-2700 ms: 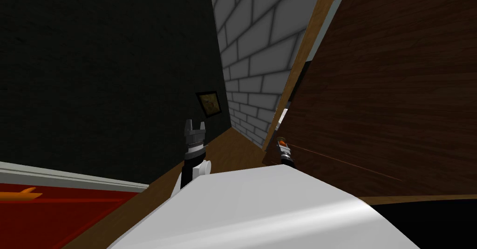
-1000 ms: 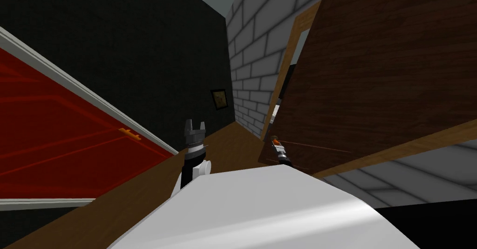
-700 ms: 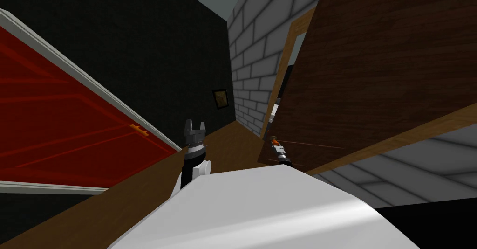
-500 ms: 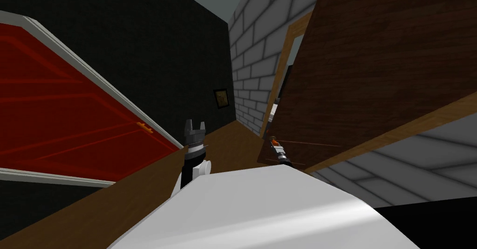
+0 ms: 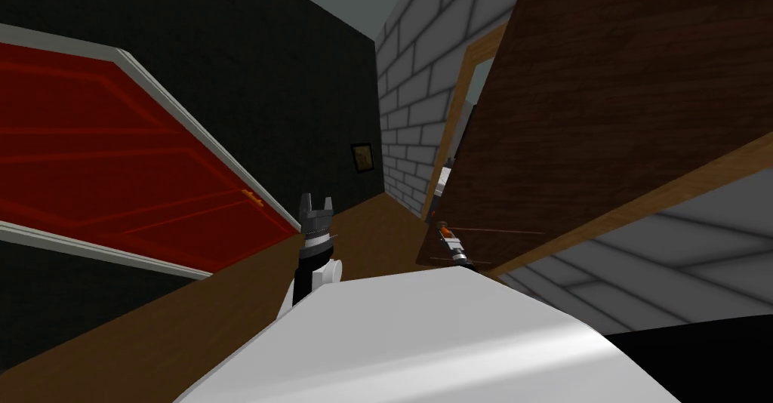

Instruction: Pull the door open

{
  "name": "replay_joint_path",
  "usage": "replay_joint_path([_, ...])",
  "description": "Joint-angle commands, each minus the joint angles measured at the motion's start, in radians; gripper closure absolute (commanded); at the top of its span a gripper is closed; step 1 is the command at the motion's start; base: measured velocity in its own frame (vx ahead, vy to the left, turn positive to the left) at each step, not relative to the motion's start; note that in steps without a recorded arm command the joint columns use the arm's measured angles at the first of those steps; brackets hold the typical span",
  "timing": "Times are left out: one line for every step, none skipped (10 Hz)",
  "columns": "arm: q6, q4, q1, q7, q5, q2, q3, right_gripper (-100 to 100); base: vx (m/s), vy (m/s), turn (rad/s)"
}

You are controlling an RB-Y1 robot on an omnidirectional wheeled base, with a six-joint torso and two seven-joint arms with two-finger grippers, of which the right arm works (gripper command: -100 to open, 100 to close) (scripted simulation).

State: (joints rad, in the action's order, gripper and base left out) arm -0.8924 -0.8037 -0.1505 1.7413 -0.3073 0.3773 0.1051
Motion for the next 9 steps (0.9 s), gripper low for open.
replay_joint_path([-0.022, 0.002, -0.014, 0.022, 0.012, 0.015, 0.017, 100, -0.192, -0.034, 0.097])
replay_joint_path([-0.033, 0.001, -0.022, 0.035, 0.018, 0.024, 0.027, 100, -0.174, -0.033, 0.096])
replay_joint_path([-0.044, 0.000, -0.029, 0.047, 0.025, 0.033, 0.036, 100, -0.215, -0.031, 0.103])
replay_joint_path([-0.054, -0.001, -0.036, 0.058, 0.030, 0.041, 0.043, 100, -0.224, -0.042, 0.075])
replay_joint_path([-0.063, -0.002, -0.042, 0.069, 0.036, 0.049, 0.052, 100, -0.193, -0.037, 0.070])
replay_joint_path([-0.056, 0.003, -0.036, 0.061, 0.033, 0.044, 0.047, 100, -0.083, -0.013, 0.014])
replay_joint_path([-0.076, 0.008, -0.048, 0.076, 0.041, 0.053, 0.059, 100, -0.132, -0.052, 0.105])
replay_joint_path([-0.082, 0.010, -0.050, 0.080, 0.044, 0.056, 0.061, 100, -0.188, -0.059, 0.121])
replay_joint_path([-0.096, 0.013, -0.055, 0.089, 0.048, 0.063, 0.067, 100, -0.189, -0.045, 0.113])
